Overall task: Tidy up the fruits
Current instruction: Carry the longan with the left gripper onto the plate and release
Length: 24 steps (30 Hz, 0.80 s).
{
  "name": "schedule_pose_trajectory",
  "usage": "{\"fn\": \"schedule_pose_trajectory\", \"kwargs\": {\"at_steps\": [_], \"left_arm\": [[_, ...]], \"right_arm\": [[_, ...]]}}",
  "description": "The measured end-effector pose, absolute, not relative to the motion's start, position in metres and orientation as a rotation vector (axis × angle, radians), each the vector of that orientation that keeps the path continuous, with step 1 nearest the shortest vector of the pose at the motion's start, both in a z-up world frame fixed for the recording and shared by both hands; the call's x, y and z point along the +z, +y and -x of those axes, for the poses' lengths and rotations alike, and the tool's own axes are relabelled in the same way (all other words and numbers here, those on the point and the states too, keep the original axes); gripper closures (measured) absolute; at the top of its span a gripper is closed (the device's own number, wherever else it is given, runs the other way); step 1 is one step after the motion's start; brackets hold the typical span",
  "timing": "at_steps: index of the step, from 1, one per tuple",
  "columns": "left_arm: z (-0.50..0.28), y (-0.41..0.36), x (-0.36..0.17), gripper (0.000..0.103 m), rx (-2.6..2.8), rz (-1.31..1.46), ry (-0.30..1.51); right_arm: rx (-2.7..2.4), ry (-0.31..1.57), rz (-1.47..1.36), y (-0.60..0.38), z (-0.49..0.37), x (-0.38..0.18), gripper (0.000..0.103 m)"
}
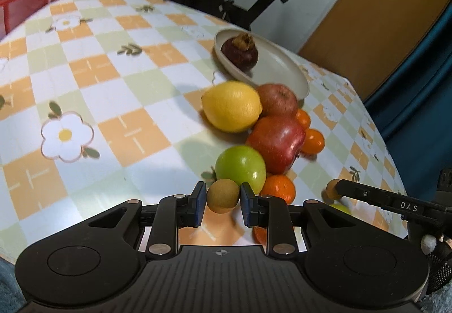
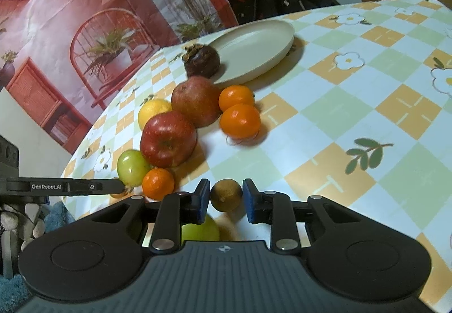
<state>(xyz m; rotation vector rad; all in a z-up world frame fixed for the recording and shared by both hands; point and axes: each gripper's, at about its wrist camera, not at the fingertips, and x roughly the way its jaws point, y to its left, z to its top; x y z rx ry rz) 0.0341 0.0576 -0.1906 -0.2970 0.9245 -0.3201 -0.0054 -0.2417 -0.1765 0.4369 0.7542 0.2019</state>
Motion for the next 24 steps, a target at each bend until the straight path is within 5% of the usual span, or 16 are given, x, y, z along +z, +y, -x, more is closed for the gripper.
{"fn": "schedule_pose_trajectory", "kwargs": {"at_steps": [13,24], "left_arm": [[-0.052,0.058,-0.158,0.076,-0.330,0.247,0.813],[-0.142,0.021,-0.134,0.076,-0.385,0.234,0.804]], "right_arm": [[0.195,0.672,-0.453,-0.256,-0.004,-0.154,0.075],[0.242,0.637,-0.404,-0.255,-0.066,-0.130,0.075]]}}
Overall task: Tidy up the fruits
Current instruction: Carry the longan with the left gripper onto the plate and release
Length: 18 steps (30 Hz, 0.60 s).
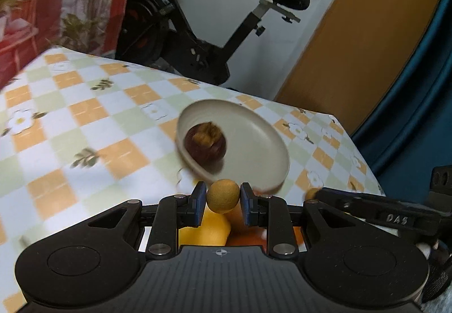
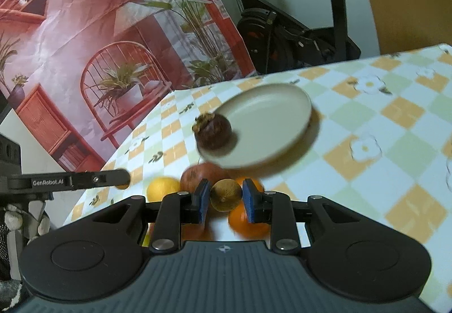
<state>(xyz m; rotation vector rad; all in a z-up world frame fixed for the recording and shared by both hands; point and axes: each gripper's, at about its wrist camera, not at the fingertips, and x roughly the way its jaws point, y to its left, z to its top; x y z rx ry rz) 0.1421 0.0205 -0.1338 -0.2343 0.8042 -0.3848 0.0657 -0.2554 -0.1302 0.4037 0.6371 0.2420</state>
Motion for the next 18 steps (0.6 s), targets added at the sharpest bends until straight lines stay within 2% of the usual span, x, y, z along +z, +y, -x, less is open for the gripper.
{"fn": "schedule_pose_trajectory", "kwargs": {"at_steps": [8,18], "left_arm": [[-0.205,-0.017,-0.158,0.076,-0.411,0.218,0.908],[-0.226,-0.031,-0.182,0.076,-0.405,0.149,0.957]], "right_arm": [[0.233,0.701,-0.396,-0.259,-0.138,-0.138,0.075],[0.235,0.787,-0.381,-0.262,-0.166,-0.163,0.075]]}}
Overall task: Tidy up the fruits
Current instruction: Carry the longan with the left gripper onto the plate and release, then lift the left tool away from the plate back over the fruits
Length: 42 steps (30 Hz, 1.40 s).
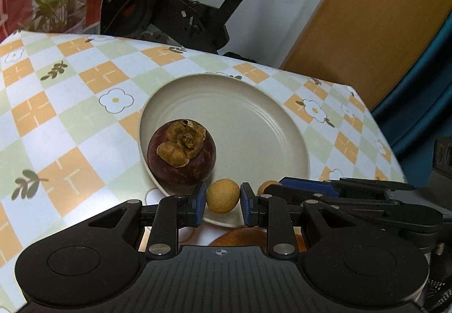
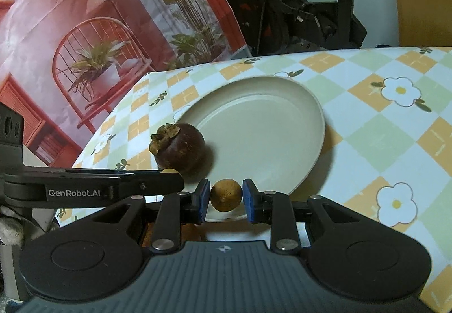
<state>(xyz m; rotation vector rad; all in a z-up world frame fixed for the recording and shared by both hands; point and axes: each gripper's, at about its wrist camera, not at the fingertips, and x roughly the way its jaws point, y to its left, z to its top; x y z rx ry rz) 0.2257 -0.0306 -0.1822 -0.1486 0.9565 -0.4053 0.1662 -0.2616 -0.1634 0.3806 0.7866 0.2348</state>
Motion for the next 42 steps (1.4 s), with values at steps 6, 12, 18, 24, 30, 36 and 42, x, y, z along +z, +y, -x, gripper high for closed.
{"fn": "schedule_pose_trajectory", "kwargs": {"at_steps": [6,12,18,24,30,36,42], "left_arm": [[-0.231,-0.034,-0.189,0.076,-0.409,0.113,0.986],[-0.232,-0.033,-0.189,0.076,-0.400,0.111,0.986],[-0.227,-0.029,-0.183,0.072,-0.385,0.117,0.973],[-0.209,-0.029,-0.167,0.043,-0.360,0.060,0.926],[-0.183,-0.026,-0.147,0.043,-0.360,0.012,0.849],[-0.154,-0.031,-0.128,0.043,-0.338,-0.071,0.757],[-0.130,-0.030,-0.115,0.043,-0.329,-0.091,0.683]], "right_arm": [[0.226,0.815,-0.355,-0.257,-0.173,-0.169,0.075],[0.253,0.825,-0.357,-0.252,-0.176,-0.170,0.075],[0.233,0.814,-0.313,-0.247,-0.172,-0.162,0.068],[0.204,0.782,-0.258,-0.246,-0.156,-0.148,0.061],[0.146,0.696,-0.194,-0.247,-0.127,-0.127,0.059],[0.078,0.609,-0.158,-0.242,-0.101,-0.113,0.058],[0.061,0.563,-0.173,-0.233,-0.076,-0.108,0.055]]}}
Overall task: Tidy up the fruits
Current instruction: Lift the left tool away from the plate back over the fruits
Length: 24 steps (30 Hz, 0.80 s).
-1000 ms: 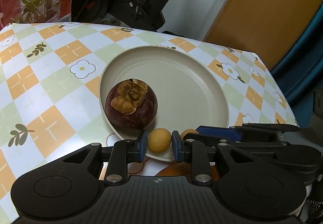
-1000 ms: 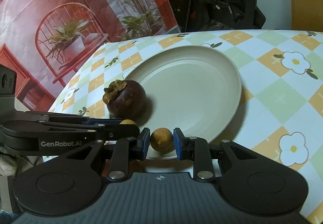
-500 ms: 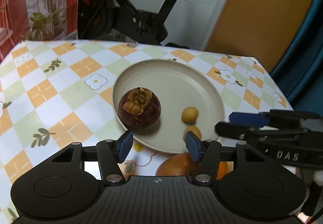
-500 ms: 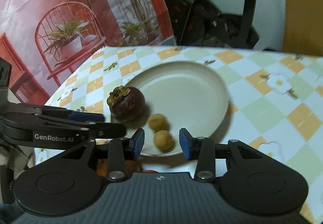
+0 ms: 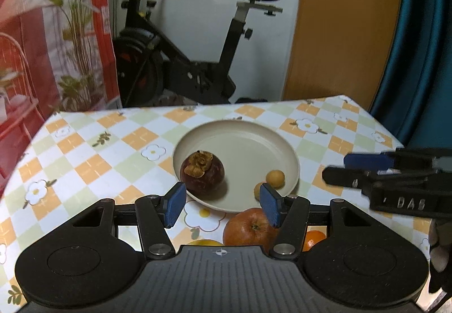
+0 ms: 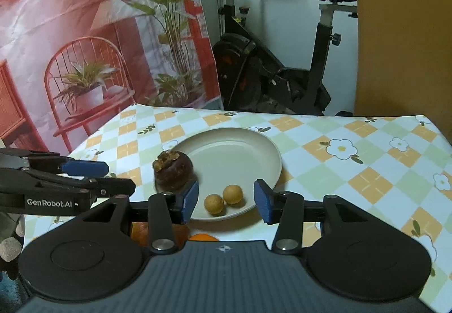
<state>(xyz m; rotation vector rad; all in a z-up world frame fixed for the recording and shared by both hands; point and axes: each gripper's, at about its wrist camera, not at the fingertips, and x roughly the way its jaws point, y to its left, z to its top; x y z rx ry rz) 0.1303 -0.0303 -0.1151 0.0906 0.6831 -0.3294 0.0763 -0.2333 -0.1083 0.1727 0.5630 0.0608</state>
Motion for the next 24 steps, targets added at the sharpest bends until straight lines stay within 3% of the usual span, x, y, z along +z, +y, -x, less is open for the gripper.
{"fn": "schedule_pose_trajectory", "kwargs": {"at_steps": [11,24], "left_arm": [[-0.090,-0.016,-0.101,0.043,-0.340,-0.053,0.615],[-0.059,0.015,-0.116,0.043,-0.345,0.065,0.664]], "right_arm": [[0.082,0.527,-0.152,-0.206,-0.040,-0.114,0.054],[0.091,0.527,-0.233,-0.209,-0.010,-0.133,0.054]]}}
